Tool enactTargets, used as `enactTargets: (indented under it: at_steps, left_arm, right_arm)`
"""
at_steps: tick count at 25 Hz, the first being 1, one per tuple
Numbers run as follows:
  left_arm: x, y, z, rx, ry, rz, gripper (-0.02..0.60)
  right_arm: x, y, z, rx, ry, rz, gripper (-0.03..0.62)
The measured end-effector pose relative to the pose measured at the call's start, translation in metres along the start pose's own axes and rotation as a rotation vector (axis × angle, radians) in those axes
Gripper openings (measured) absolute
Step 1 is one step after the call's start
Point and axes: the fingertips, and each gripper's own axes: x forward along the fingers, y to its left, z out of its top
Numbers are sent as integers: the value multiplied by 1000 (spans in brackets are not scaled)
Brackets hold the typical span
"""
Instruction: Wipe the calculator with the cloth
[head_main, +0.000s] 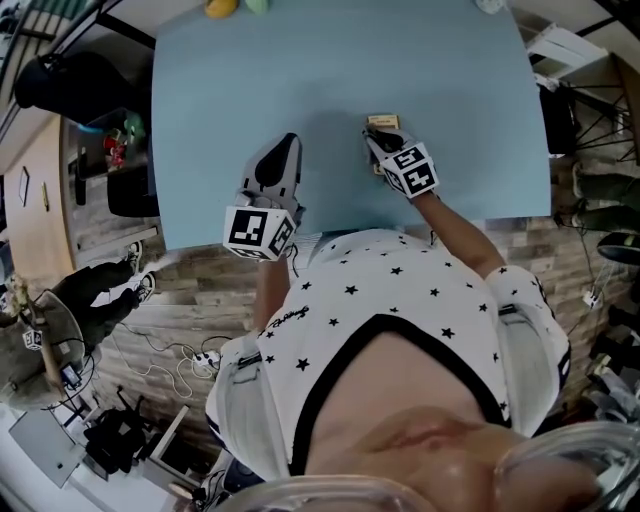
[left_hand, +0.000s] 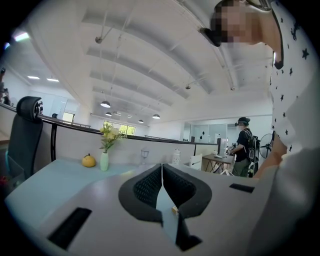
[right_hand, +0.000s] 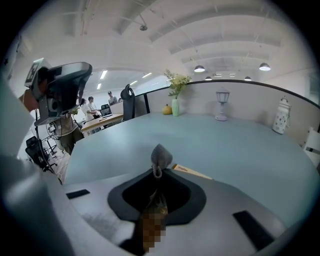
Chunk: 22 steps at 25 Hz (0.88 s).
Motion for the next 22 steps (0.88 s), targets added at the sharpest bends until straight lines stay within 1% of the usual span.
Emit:
enactTargets:
  at_steps: [6, 14, 19, 22]
  left_arm:
    - [7, -9, 3, 6, -1, -29, 31]
    - [20, -19, 3, 12, 8, -83, 31]
    - [33, -29, 3, 17, 14, -119, 31]
    - [39, -34, 2, 22, 18, -140, 31]
  right_arm:
    - [-11, -21, -4, 30, -5, -50, 38]
    - [-31, -55, -15, 94, -10, -147, 38]
    - [-43, -72, -27, 142, -10, -186, 38]
    - [-46, -74, -33, 163, -9, -195, 38]
